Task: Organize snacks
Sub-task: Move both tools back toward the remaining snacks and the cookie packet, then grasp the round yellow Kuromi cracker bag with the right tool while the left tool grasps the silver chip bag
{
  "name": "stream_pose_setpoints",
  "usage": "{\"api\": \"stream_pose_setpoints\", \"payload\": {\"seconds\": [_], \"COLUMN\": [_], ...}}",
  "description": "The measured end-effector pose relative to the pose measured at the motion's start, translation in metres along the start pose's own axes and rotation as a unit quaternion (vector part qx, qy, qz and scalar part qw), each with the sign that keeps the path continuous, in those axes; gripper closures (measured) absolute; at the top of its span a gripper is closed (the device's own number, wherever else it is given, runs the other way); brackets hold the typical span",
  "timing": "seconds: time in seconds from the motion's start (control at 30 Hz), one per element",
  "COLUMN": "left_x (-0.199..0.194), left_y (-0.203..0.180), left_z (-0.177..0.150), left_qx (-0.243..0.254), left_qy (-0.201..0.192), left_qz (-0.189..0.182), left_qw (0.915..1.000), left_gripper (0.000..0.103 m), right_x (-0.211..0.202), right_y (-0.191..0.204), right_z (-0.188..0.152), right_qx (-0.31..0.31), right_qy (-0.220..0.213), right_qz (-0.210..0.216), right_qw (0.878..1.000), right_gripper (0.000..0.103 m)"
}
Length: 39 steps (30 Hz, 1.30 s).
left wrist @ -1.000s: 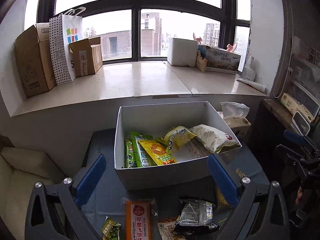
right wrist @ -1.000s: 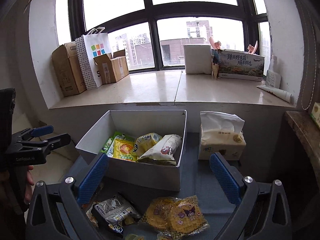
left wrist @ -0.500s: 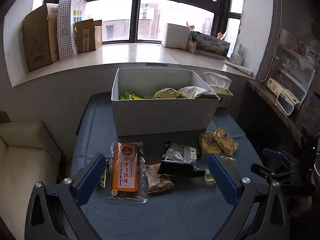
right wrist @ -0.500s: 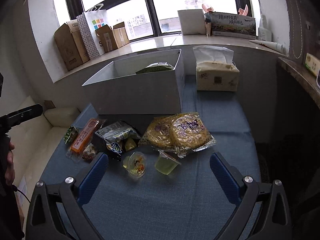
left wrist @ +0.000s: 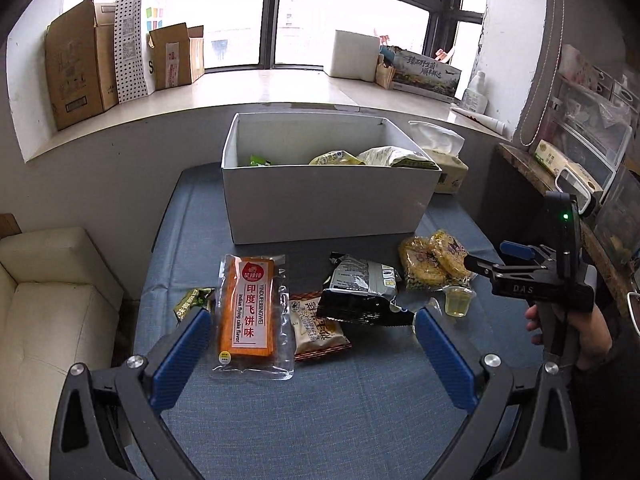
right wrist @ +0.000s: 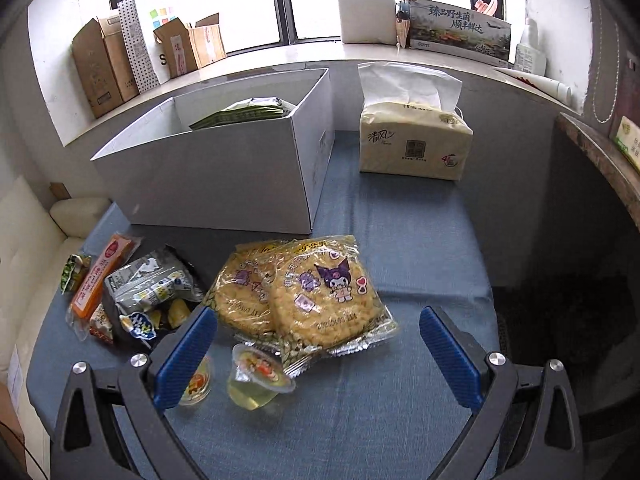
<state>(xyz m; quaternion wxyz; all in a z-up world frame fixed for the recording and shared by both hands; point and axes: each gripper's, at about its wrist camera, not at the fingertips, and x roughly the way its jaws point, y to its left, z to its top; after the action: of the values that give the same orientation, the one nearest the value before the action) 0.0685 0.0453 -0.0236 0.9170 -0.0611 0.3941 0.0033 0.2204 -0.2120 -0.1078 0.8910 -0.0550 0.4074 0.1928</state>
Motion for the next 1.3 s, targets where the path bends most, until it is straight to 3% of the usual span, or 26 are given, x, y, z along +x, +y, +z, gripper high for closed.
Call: {"api": "stream_pose_setpoints", "payload": {"seconds": [0.27,0.83,0.9,1.0,1.3], "left_x": [0.008,0.023,0.024,0.025,0.032], "left_y": [0.013,0.015,0.015,0.014,0.015], "left_z": [-0.005,-0.008,-0.008,-0.008,-0.011], "left_qx": [-0.014,-0.021,-0.022,-0.021,-0.026], "left_qy": [0.015,0.038,0.039,0.040,0.049], "left_qz": [0.011,0.015,0.014,0.013,0.003], "left_qw": [0.9997,0.9990,0.9989,0.9989,0.9984], "left_gripper": [0.000,0.000,0.000,0.000,0.000], "right_x": [0.040,0.072,0.069,0.060,-0.001], "right_y": [-0.007,-0.015,-0.015,-0.015,-0.003], "right_z": [0.010,0.004,0.004,0.003,0.000], "right_qx": [0.002,0.013,0.013,0.012,0.015], "right_qy": [0.037,0.081,0.075,0.065,0.012], "right_qz": [0.006,0.034,0.040,0.044,0.063], "right_qw": [0.999,0.996,0.996,0.997,0.998], "right_gripper": [0.000,0.003,0.016,0.025,0.026]}}
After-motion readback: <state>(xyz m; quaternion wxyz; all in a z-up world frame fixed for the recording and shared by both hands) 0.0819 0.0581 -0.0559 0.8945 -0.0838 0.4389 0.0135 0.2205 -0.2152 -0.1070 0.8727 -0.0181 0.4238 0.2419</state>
